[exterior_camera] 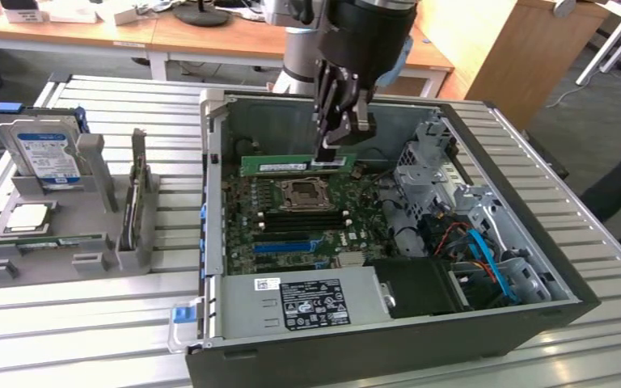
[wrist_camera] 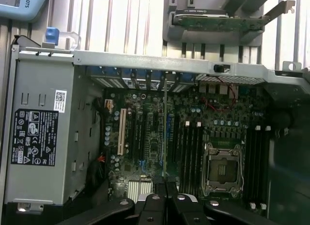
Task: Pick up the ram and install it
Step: 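Pick up the ram and move it above insertion slot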
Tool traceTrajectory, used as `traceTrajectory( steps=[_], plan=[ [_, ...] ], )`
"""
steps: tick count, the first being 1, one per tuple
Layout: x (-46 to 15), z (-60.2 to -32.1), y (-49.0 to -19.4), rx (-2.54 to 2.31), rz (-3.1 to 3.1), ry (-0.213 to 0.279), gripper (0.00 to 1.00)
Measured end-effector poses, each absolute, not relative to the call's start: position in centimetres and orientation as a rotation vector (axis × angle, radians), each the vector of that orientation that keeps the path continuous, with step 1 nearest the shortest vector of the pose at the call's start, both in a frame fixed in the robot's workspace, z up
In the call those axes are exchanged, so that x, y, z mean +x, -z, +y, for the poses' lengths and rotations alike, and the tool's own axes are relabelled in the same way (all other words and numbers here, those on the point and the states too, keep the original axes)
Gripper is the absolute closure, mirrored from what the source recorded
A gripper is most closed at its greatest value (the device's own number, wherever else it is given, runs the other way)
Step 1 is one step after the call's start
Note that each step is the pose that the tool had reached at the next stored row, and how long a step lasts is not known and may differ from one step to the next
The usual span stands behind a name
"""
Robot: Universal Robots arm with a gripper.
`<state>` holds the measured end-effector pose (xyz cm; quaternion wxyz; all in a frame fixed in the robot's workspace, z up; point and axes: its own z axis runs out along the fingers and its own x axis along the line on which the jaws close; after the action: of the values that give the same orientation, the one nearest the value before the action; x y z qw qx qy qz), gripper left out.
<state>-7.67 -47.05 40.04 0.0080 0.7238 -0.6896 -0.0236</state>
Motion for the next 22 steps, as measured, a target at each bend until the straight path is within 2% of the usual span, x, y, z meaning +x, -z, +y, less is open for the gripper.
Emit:
traceTrajectory(
  steps=[22],
  plan=[
    [-4.2, -47.1, -40.0, 2.230, -2.189, 0.074, 0.88]
  ],
)
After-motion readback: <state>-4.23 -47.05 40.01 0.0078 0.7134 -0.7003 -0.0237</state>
